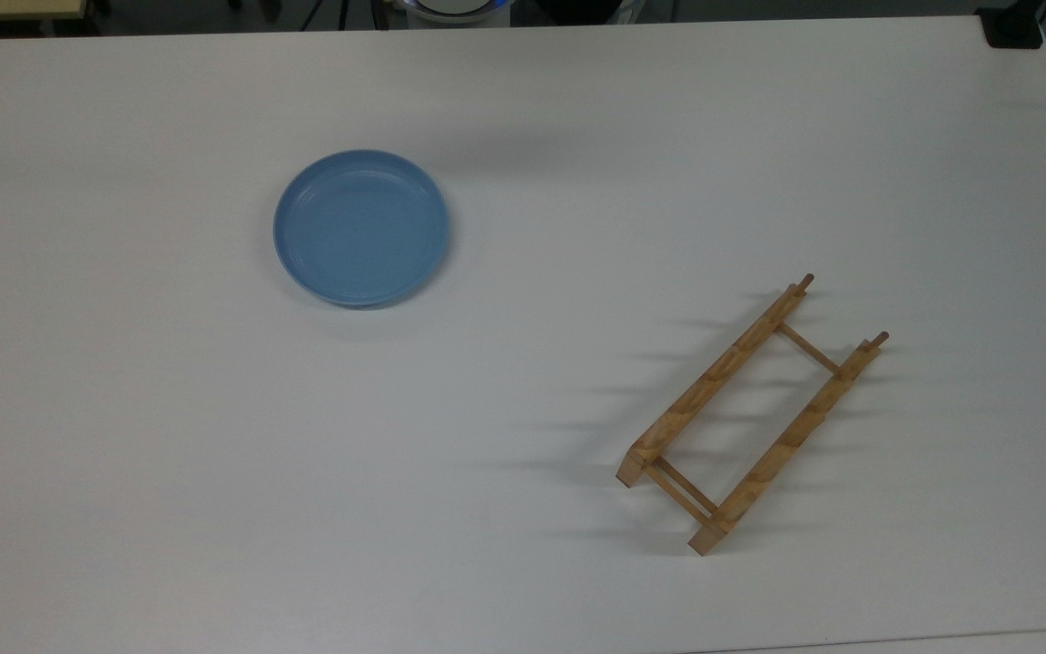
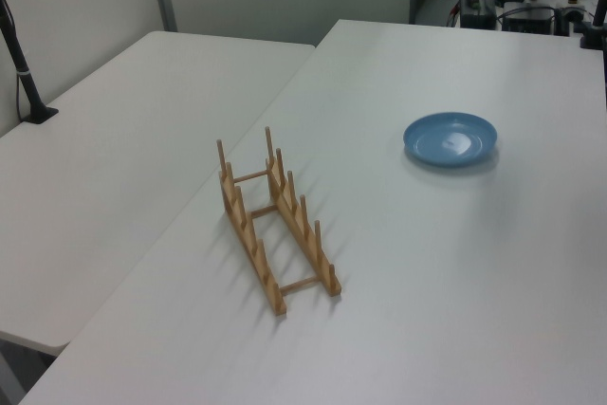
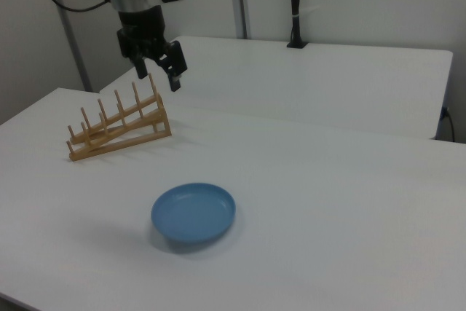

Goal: Pick plate from plate rack

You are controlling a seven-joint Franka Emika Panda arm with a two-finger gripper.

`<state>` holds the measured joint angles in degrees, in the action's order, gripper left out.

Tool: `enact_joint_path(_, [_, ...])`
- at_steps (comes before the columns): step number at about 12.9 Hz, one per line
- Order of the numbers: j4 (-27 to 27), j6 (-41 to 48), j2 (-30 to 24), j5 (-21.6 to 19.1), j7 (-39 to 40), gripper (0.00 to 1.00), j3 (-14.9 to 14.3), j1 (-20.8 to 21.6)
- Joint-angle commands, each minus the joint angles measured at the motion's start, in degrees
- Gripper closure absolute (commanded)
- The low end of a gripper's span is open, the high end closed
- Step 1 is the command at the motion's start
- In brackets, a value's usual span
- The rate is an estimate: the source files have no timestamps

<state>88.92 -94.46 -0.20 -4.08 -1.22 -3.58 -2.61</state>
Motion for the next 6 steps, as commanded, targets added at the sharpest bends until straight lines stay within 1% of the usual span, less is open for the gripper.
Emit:
enact_joint_path(1, [0.81,-4.32,0.2,2.32,1.22,0.0,-0.46,0.85])
enact_joint_path(6, [0.73,-4.33,0.2,2.32,0.69,0.0,-0.46,0.76])
